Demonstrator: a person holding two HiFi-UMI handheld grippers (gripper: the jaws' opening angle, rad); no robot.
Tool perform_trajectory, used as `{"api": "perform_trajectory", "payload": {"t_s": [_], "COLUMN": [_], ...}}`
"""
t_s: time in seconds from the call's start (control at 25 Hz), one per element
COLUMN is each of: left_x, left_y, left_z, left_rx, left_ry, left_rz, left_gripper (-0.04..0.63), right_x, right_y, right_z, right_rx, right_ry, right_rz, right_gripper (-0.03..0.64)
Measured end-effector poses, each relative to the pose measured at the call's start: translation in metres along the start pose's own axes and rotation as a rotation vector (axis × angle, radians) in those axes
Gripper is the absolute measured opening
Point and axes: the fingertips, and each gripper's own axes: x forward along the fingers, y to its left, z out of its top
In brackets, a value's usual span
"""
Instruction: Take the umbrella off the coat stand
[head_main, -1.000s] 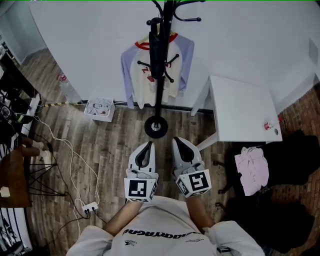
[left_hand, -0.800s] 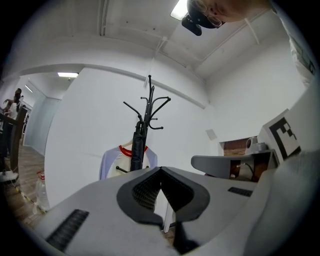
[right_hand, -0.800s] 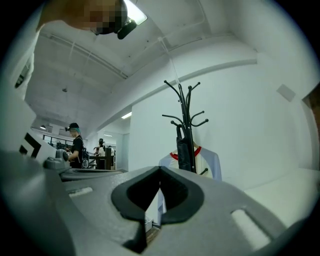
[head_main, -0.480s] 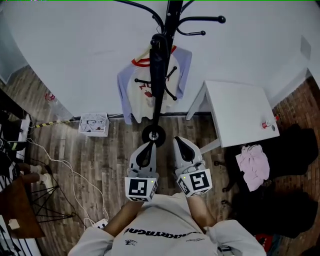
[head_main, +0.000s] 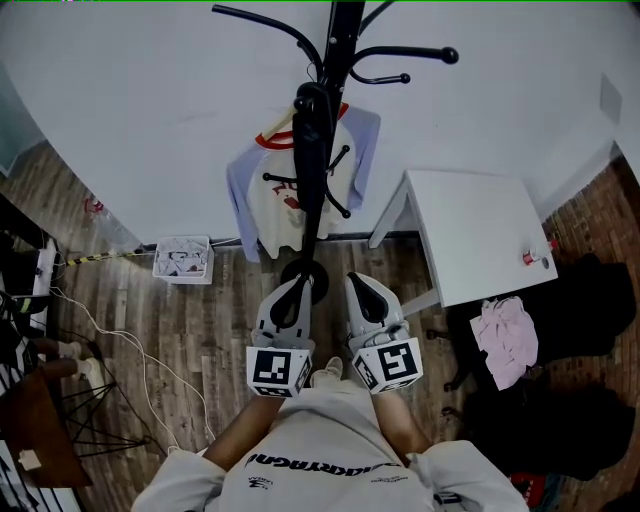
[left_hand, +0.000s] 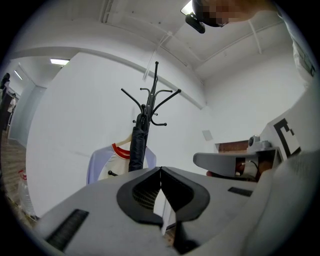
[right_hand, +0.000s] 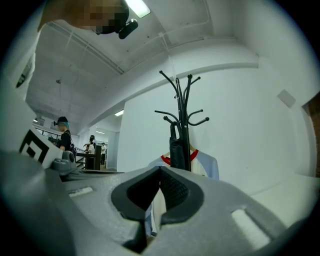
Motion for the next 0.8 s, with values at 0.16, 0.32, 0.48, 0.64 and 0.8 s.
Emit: {"api": "perform_trajectory", "payload": {"t_s": [0.16,0.32,0.48,0.64,0.8], "left_x": [0.024,0.050,0.079,0.098,0.115], "left_y": [0.010,0.020,0.027,0.036,0.044], "left_z": [0.010,0.019,0.028,0.040,0.050], "left_rx": [0.003,-0.015,-0.037,-0.035,-0.038], "left_ry": [-0.032,-0.034,-0.029,-0.041,-0.040], "left_rz": [0.026,0.046,0.034,0.031,0.022], "left_gripper": [-0.002,-0.003,-0.002,-0.002,0.029], "right_x": [0.007,0.018,0.031,0.041,0.047], "right_y": [-0.018,-0.035,-0.046,-0.051,-0.054], "right_z": [0.000,-0.003,-0.007,-0.010,-0.010], "right_rx": [0.002,0.002,0.006,-0.002,0.000], "right_ry": [-0.010,-0.012,-0.013,-0.013,-0.015], "right_rz": [0.002,0.007,0.018,0.034,0.047], "right_gripper": [-0.001,0.000,0.000,0.000,0.000]}}
